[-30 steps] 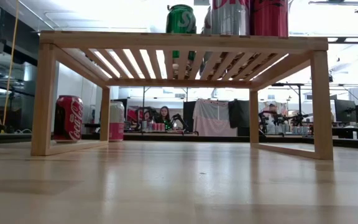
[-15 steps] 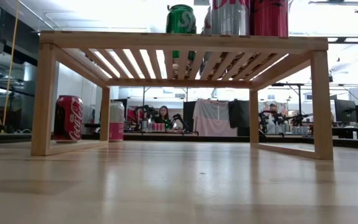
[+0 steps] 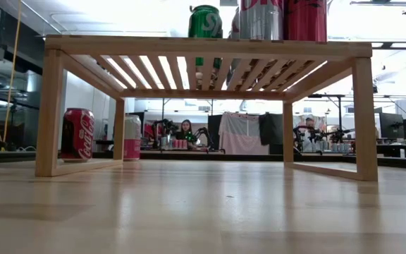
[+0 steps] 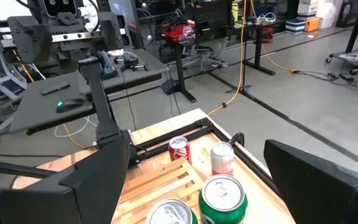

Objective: Place canned beverage on shelf
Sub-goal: Put the green soda can on the shelf

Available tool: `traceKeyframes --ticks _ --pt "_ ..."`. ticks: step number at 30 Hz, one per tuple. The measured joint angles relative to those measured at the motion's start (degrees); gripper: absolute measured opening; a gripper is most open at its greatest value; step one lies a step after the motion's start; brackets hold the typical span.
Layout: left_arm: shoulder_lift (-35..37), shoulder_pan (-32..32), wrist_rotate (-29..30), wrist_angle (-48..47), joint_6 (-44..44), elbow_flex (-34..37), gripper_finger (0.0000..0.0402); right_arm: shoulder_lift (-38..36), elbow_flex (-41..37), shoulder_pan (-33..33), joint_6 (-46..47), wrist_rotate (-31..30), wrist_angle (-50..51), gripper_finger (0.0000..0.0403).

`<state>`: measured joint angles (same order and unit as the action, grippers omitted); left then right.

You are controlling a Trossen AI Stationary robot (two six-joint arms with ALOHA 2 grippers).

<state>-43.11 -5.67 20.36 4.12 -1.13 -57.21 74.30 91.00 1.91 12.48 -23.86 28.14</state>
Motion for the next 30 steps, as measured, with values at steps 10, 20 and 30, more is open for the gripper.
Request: traceKeyframes --ticks 10,20,30 --pt "0.0 0.0 0.0 0.0 3.3 0.0 0.0351 0.0 0.0 0.0 -2.5 0.0 0.0 0.0358" --pt "0.0 0.0 0.0 -0.1 4.8 0.0 0.0351 0.0 0.0 0.0 -2.2 0.4 0.0 0.0358" --pt "0.0 0.0 0.0 -0.1 4.8 0.0 0.0351 0.0 0.0 0.0 -2.5 0.4 0.0 0.0358"
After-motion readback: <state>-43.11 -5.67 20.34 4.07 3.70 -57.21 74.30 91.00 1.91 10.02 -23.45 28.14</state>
